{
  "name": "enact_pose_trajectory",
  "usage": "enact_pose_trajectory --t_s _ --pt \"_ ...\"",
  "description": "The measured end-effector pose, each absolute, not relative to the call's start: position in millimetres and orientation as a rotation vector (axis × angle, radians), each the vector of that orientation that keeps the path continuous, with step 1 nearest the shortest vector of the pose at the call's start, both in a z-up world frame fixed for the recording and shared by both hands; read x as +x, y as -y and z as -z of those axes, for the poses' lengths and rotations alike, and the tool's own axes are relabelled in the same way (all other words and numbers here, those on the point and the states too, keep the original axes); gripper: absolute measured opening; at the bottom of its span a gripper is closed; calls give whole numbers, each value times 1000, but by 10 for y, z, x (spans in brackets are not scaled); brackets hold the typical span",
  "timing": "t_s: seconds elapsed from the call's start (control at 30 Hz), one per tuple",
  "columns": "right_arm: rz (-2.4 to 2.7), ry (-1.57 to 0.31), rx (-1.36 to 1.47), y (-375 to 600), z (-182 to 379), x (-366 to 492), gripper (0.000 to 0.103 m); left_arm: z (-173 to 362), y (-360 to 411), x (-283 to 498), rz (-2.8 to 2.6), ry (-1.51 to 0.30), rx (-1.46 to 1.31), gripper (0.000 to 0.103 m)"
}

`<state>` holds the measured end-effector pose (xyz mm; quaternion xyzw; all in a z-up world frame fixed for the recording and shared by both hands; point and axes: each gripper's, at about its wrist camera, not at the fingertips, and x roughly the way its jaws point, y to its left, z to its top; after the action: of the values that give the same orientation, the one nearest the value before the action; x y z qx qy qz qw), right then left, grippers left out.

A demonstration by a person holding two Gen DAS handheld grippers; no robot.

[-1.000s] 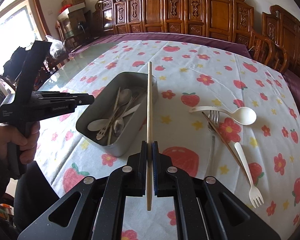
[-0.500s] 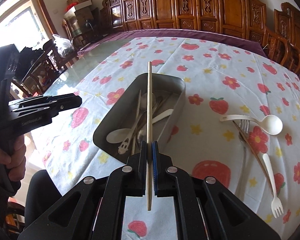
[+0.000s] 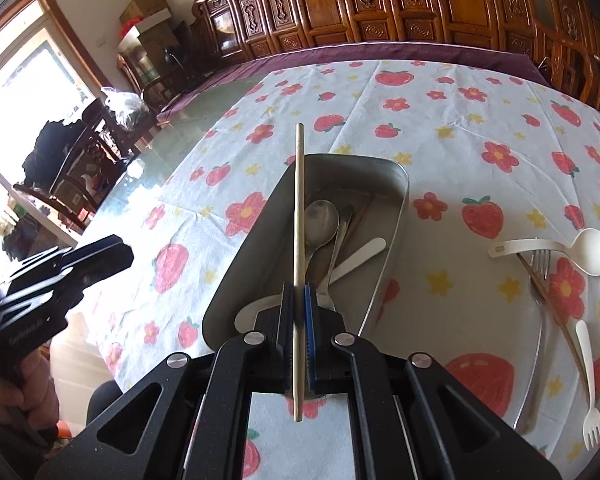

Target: Organize utensils

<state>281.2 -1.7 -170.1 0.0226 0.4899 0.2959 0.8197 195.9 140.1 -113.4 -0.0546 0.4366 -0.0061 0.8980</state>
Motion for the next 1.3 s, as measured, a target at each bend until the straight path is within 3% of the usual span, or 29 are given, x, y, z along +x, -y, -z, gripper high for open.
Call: enact_pose_trajectory --t_s 0.8,0.9,1.13,1.23,1.3 --pt "-590 -1092 32 -140 2081 2990 10 1179 -1349 1884 12 -918 -108 22" --pt "-600 -1058 39 -20 1988 2936 10 1152 -1293 1882 14 -913 -103 30" --pt "-594 -966 13 531 1683 2637 10 1125 -1065 1901 43 -918 -93 33" --pt "-557 -945 -21 863 1631 2528 10 1140 -939 1913 60 -920 -86 47" --pt "-525 -934 -44 1097 1626 2469 10 1157 -845 1924 71 -925 -79 48"
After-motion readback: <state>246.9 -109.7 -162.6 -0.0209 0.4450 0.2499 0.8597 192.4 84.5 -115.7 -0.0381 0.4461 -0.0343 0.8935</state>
